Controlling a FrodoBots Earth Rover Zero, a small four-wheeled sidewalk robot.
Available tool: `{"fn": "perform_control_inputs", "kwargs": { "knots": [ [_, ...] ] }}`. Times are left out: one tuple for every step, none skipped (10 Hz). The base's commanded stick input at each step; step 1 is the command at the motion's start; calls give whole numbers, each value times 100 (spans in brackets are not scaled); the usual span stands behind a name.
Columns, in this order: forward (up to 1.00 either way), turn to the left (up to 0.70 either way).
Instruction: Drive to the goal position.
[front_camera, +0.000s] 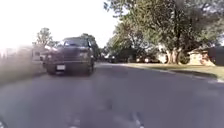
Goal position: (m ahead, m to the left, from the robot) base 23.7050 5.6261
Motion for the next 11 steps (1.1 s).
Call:
{"fn": "perform_control_inputs", "kwargs": {
  "knots": [
    [100,3],
    [100,2],
    [100,1],
    [100,0],
    [100,0],
    [100,0],
    [100,0],
    [100,0],
    [100,0],
    [100,0],
    [100,0]
  ]
}}
